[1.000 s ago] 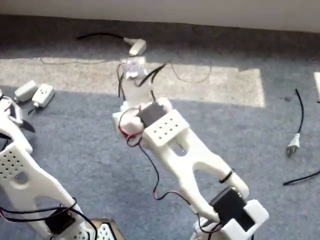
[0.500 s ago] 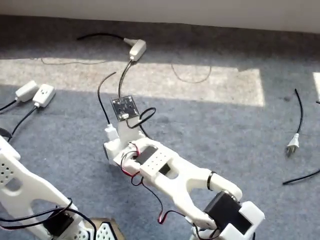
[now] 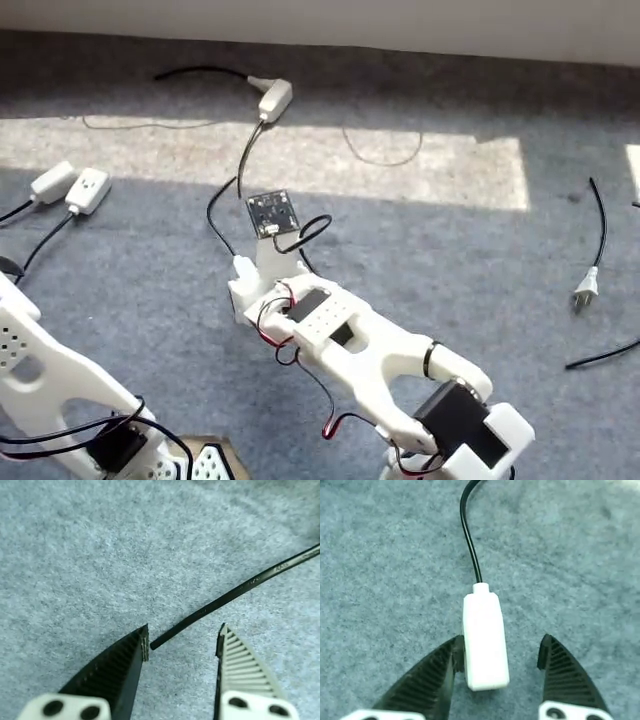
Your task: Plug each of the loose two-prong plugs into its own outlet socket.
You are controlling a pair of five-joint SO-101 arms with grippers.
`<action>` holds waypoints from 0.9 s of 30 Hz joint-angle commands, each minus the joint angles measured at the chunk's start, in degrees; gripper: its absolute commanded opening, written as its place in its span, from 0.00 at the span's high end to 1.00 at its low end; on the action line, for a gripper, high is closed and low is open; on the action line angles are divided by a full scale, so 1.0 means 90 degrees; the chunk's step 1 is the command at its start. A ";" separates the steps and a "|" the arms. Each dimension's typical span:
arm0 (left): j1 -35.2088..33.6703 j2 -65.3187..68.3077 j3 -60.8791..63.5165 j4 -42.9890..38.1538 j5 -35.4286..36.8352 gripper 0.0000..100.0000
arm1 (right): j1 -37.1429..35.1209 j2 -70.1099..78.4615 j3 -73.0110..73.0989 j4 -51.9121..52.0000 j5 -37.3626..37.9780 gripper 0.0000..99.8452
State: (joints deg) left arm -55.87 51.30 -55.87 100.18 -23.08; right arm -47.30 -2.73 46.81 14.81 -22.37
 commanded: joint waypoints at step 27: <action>0.0513 0.0728 -0.0503 0.0039 -0.0010 0.77 | 0.4274 -0.5534 -0.0288 0.2779 0.3536 0.77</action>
State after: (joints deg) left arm -53.23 58.77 -58.15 100.18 -23.08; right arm -17.67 -37.54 46.73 34.59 1.36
